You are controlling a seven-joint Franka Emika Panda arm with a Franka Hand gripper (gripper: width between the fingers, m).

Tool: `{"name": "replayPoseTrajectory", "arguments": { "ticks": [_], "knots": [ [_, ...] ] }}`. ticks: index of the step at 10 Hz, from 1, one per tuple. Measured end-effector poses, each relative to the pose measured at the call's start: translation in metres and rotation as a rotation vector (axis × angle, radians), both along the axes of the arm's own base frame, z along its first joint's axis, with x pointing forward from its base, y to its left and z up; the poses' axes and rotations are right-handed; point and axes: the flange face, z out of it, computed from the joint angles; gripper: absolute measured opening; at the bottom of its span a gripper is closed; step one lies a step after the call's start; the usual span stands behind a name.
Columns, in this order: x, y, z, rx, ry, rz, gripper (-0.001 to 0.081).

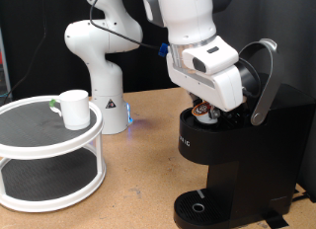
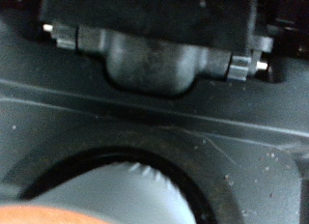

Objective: Make a cup of coffee with the keurig machine

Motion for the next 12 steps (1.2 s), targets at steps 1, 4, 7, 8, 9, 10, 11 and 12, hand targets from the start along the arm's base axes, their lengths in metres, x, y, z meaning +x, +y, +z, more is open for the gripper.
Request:
{"name": "replayPoseTrajectory", "arguments": {
  "ticks": [1, 4, 7, 8, 9, 10, 11, 12],
  "knots": [
    [0.001, 0.001, -0.001, -0.001, 0.0, -0.008, 0.0433],
    [0.003, -0.001, -0.008, -0.006, -0.003, -0.014, 0.0603],
    [0.004, -0.003, -0.009, 0.022, -0.006, -0.022, 0.0792],
    [0.005, -0.006, -0.005, 0.052, -0.017, -0.025, 0.0792],
    [0.006, -0.011, 0.002, 0.085, -0.033, -0.031, 0.0803],
    [0.005, -0.017, 0.011, 0.111, -0.04, -0.036, 0.0803],
    [0.004, -0.025, 0.021, 0.125, -0.044, -0.038, 0.0803],
    [0.003, -0.034, 0.032, 0.132, -0.049, -0.034, 0.0803]
  ]
}}
